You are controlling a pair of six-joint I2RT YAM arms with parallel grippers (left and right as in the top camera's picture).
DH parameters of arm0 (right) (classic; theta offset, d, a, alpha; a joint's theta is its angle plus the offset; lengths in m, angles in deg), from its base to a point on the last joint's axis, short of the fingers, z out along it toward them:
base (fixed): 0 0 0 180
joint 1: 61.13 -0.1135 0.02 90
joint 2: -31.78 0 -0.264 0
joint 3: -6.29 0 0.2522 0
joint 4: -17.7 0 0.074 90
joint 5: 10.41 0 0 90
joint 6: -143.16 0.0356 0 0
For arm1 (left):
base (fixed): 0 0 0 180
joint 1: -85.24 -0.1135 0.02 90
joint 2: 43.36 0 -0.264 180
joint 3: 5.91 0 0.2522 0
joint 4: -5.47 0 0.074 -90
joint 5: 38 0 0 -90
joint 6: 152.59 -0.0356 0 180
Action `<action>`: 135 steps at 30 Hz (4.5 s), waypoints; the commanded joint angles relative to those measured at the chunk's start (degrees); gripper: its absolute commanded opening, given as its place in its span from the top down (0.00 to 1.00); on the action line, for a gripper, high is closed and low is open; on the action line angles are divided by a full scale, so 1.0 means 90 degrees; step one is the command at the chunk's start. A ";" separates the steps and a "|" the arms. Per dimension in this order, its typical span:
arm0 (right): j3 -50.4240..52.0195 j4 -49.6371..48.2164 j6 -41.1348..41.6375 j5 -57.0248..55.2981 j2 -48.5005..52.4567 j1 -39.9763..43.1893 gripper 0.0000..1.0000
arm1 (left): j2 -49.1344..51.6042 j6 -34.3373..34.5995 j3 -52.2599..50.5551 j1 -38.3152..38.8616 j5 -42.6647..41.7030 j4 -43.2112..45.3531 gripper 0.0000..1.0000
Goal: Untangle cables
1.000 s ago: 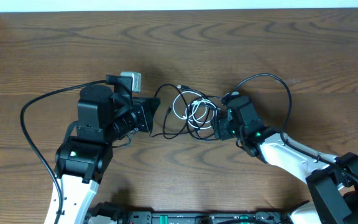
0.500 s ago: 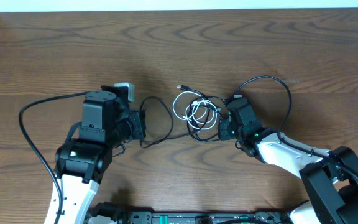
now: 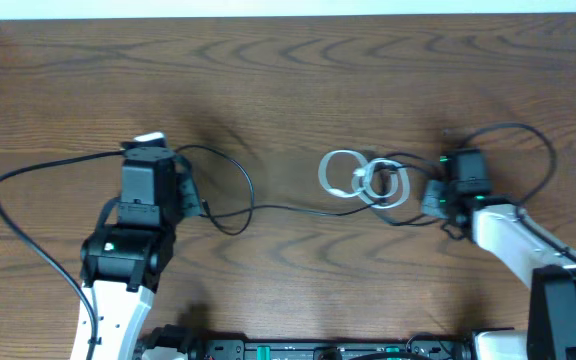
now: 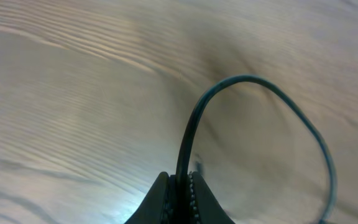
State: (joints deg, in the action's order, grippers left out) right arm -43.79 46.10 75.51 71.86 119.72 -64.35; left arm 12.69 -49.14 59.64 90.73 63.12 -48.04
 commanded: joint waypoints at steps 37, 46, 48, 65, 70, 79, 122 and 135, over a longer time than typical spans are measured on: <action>0.0073 0.0406 -0.0634 0.4352 -0.0245 -0.0857 0.99 | 0.1984 0.0277 0.0068 0.0204 -0.4333 0.1979 0.19; 0.0073 0.0833 -0.0799 0.4813 -0.0245 -0.0862 0.99 | 0.2618 0.0274 0.0056 0.1219 -0.4333 0.1838 0.38; 0.0073 0.0828 -0.0797 0.4779 -0.0245 -0.0862 0.99 | 0.2807 0.0274 0.0056 0.1469 -0.4330 0.1836 0.39; 0.0073 0.0809 -0.0799 0.5629 -0.0245 -0.0865 0.99 | 0.4473 0.0413 0.0056 0.2805 -0.4320 0.3164 0.38; 0.0070 0.0809 -0.0799 0.5761 -0.0245 -0.0993 0.99 | 0.4877 0.1309 0.0056 0.2805 -0.4328 0.3524 0.38; 0.0070 0.0758 -0.0770 0.5753 -0.0245 -0.1236 0.99 | 0.5207 0.2161 0.0056 0.2960 -0.4316 0.4044 0.38; 0.0073 0.1729 0.0588 0.1054 -0.0245 -0.0896 0.99 | 0.3237 0.1192 0.0012 0.2356 -0.3441 0.2421 0.92; 0.0070 0.1761 0.0850 0.0760 -0.0245 0.0549 0.99 | 0.0568 0.1173 0.0012 -0.0712 -0.3742 0.1712 0.92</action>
State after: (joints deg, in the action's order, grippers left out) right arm -44.27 61.38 81.71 83.58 116.33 -62.10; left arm 20.73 -38.82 59.62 88.96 30.94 -33.57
